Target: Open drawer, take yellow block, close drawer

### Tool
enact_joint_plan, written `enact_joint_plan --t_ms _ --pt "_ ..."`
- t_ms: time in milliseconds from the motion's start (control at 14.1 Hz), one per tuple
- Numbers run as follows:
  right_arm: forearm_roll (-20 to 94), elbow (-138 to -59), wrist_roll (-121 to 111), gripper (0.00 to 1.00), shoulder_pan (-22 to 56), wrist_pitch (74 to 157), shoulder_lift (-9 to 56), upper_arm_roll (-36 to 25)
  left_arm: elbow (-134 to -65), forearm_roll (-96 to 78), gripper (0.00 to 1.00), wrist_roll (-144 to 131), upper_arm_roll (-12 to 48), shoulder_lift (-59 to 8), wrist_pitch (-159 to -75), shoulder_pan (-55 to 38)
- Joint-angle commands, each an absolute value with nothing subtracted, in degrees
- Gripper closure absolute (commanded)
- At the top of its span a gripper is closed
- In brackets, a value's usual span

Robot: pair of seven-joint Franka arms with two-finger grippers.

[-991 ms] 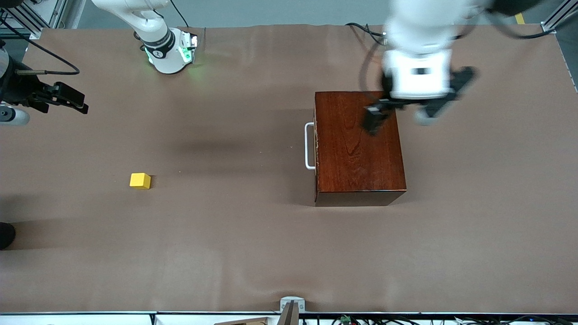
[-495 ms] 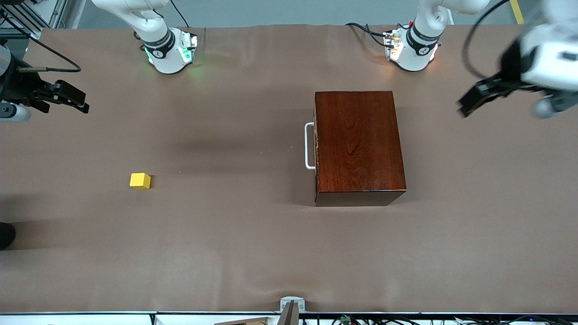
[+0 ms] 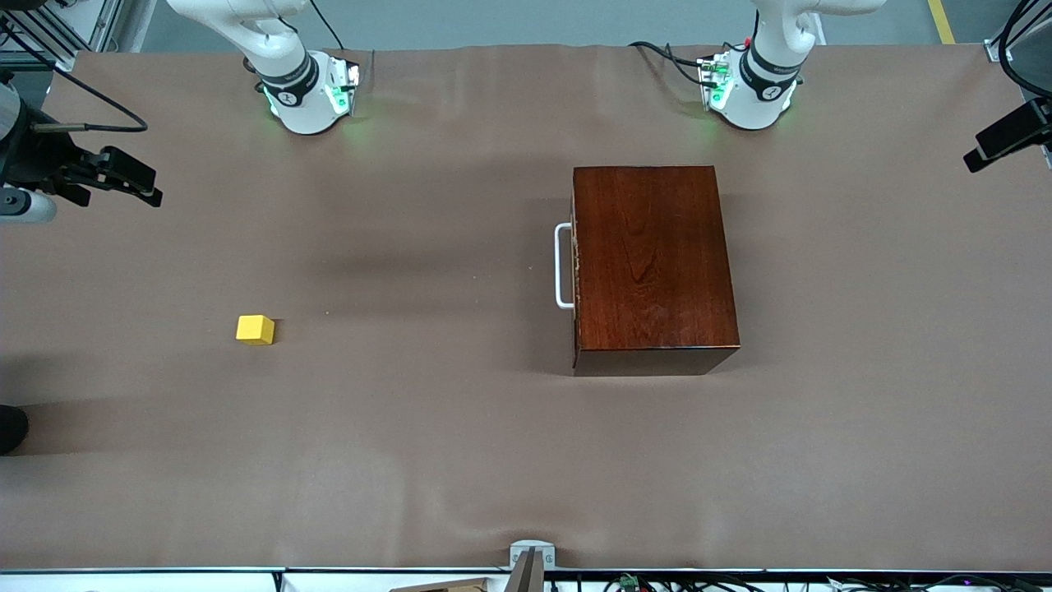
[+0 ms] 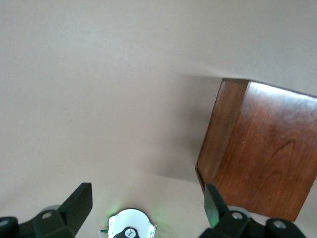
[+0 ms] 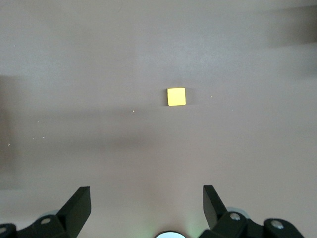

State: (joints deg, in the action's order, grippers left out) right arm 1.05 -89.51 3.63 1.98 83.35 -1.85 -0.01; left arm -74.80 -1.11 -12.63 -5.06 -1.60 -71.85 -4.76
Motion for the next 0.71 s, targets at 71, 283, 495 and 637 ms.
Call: enact_joint_plan --t_ms 71,283,495,637 --pt "1.0 -91.1 2.9 0.0 2.3 84.1 -3.6 -0.4 -95.1 -1.1 0.0 -8.6 4.9 11.6 -81.4 3.2" --pt "1.0 -91.1 2.9 0.0 2.3 84.0 -3.6 -0.4 -98.3 3.1 0.0 -9.4 7.3 14.1 -81.9 0.5" --pt "1.2 -91.1 3.0 0.0 2.2 84.1 -3.6 -0.4 -98.2 2.4 0.0 -8.5 5.8 14.6 -83.7 -0.6" --pt "1.1 -91.1 3.0 0.0 2.3 84.1 -3.6 -0.4 -97.9 1.1 0.0 -8.4 4.0 14.3 -84.5 -2.1"
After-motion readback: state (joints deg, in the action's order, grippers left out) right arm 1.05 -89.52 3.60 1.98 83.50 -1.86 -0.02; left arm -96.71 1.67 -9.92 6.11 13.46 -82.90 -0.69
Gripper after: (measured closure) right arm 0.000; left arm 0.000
